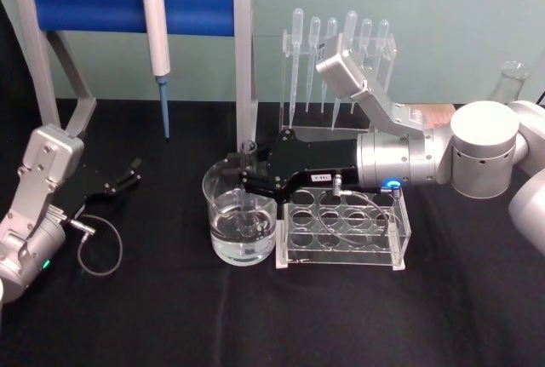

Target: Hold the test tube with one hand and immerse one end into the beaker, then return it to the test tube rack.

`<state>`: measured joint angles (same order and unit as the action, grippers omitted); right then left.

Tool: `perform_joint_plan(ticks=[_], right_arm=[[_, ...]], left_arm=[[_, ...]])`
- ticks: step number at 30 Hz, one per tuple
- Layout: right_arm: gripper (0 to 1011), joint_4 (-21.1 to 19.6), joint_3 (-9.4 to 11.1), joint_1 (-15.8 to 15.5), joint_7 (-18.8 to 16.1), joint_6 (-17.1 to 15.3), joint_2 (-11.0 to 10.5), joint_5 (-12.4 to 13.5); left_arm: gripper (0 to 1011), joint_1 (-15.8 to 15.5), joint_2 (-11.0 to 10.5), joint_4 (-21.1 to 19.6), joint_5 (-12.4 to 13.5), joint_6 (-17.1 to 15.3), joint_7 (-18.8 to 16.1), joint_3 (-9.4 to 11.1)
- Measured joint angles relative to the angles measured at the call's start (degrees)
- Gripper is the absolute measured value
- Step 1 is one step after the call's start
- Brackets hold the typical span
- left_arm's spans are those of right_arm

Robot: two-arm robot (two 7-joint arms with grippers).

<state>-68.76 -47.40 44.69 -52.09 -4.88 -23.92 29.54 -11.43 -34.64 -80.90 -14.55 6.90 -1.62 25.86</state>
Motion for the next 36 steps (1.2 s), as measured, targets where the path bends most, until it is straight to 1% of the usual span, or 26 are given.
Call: perform_joint_plan(ticks=[36], right_arm=[[226, 0.00, 0.00, 0.00, 0.00, 0.00, 0.00, 0.00]], left_arm=[[1000, 0.00, 0.00, 0.00, 0.00, 0.00, 0.00, 0.00]])
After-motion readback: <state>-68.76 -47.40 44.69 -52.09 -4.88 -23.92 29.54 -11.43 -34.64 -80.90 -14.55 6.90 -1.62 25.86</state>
